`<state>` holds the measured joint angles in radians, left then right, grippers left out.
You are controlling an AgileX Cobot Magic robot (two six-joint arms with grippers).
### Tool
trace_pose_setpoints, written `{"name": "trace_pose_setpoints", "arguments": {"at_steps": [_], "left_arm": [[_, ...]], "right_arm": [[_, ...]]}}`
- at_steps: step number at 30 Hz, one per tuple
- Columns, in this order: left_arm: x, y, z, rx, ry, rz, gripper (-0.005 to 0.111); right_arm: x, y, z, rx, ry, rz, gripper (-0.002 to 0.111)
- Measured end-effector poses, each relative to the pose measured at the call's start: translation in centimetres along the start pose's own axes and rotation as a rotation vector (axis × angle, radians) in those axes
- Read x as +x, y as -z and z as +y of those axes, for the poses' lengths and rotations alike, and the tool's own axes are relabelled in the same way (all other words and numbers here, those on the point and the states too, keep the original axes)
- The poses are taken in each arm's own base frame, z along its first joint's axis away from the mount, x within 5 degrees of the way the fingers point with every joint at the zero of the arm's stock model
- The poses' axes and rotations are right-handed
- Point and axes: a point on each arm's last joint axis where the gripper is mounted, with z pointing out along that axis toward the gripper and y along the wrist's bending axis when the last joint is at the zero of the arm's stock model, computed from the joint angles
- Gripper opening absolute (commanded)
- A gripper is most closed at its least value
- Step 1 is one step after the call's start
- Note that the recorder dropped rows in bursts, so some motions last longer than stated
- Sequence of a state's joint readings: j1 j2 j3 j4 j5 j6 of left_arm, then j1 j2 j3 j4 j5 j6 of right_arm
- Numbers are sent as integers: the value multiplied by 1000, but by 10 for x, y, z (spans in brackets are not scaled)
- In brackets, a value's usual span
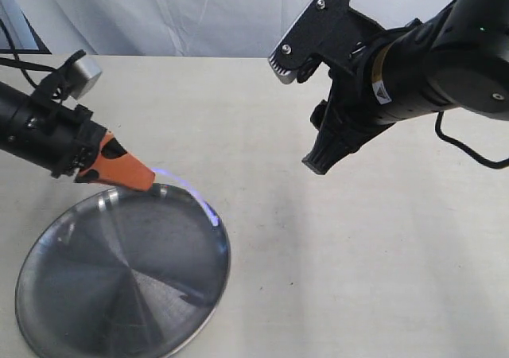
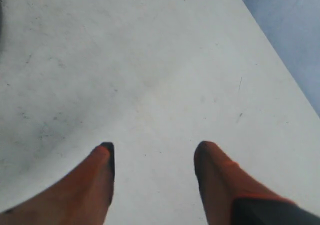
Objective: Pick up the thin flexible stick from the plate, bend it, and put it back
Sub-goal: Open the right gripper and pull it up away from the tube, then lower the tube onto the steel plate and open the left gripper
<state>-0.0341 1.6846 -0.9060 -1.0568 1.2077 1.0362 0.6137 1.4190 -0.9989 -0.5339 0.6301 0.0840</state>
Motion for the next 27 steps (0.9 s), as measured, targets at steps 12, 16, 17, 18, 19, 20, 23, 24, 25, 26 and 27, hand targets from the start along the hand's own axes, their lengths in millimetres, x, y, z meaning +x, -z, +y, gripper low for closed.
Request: {"name": "trace_pose_setpoints", "arguments": {"at_steps": [12, 16, 17, 18, 19, 20, 23, 24, 25, 26, 27], "left_arm": [[27, 20, 6, -301, 122, 186, 0], [30, 19, 8, -314, 131, 193, 0], [30, 19, 8, -316, 131, 192, 0], [30, 18, 9, -317, 132, 191, 0], [30, 18, 9, -319, 131, 190, 1], [30, 18, 9, -319, 131, 190, 3], [30, 18, 9, -320, 131, 188, 13], [30, 19, 9, -322, 130, 187, 17], [30, 19, 9, -322, 130, 187, 23], [30, 19, 9, -322, 130, 187, 28], [30, 19, 9, -322, 130, 187, 33]], "right_arm": [[-1, 0, -1, 6, 6, -16, 50], [-2, 0, 0, 5, 6, -27, 50], [-3, 0, 0, 5, 6, -29, 50], [-3, 0, 0, 5, 6, -29, 50], [-3, 0, 0, 5, 6, -31, 50], [-3, 0, 0, 5, 6, -31, 50], [-3, 0, 0, 5, 1, -33, 50], [-3, 0, 0, 5, -1, -33, 50], [-3, 0, 0, 5, -3, -33, 50], [-3, 0, 0, 4, -3, -35, 50], [-3, 0, 0, 4, -3, -35, 50]]}}
